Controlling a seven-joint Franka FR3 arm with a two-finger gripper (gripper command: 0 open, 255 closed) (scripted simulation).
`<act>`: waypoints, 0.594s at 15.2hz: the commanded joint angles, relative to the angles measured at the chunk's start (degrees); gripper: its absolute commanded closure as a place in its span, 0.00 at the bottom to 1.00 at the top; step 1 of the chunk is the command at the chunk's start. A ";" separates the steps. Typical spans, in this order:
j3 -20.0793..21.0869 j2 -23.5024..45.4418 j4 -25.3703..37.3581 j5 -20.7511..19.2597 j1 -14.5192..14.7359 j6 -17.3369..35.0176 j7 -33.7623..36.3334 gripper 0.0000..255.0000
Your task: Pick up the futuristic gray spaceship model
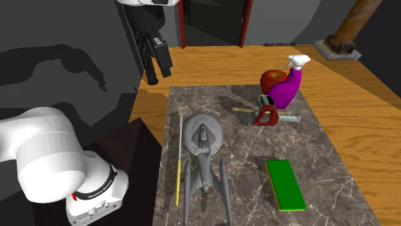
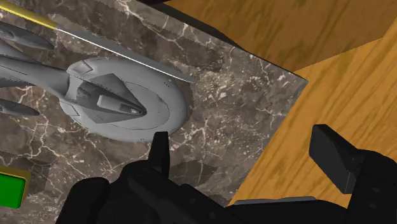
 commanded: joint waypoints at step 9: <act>-12.68 -3.91 -10.64 -9.44 2.63 4.30 -26.55 0.00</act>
